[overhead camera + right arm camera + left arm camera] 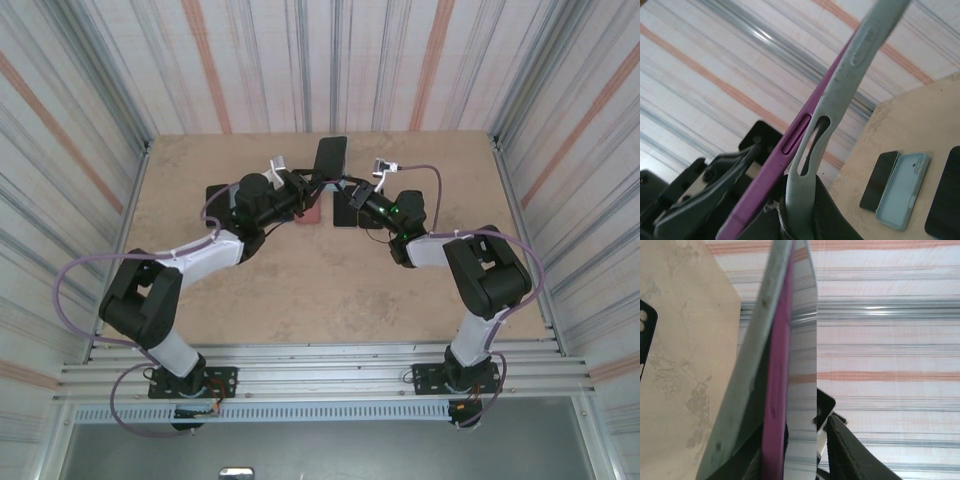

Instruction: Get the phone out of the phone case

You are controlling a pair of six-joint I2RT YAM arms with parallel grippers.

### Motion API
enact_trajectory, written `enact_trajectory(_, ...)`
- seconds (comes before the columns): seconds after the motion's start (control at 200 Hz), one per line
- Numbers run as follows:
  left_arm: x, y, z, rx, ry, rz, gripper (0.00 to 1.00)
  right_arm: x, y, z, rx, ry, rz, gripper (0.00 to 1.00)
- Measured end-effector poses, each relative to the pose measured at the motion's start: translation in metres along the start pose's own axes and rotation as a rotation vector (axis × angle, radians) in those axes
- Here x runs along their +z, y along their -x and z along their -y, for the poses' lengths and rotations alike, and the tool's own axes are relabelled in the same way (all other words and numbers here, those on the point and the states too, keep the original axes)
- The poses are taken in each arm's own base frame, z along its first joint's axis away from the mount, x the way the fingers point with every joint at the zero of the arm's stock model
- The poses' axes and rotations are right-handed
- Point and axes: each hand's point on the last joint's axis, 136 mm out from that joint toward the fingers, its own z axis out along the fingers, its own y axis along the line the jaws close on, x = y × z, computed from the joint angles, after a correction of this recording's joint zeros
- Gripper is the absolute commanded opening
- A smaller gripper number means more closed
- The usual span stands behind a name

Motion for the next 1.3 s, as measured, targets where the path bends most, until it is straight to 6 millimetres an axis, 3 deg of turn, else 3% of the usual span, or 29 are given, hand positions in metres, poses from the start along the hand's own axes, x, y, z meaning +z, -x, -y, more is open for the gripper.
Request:
enact_trajectory(0.281, 0.004, -0.002, 0.014, 0.007, -0.025, -0.005, 0.09, -0.001, -0.002, -0.010, -0.027, 0.002, -0.009, 0.01)
enact_trajectory(0.792, 0.010, -0.024, 0.035, 0.008, -0.037, -0.119, 0.04, -0.022, 0.011, -0.029, -0.109, -0.059, 0.003, 0.02)
enact_trajectory(1.298, 0.009, -0.039, 0.034, 0.032, -0.011, -0.152, 0.00, -0.039, 0.008, -0.016, -0.149, -0.119, -0.042, 0.01)
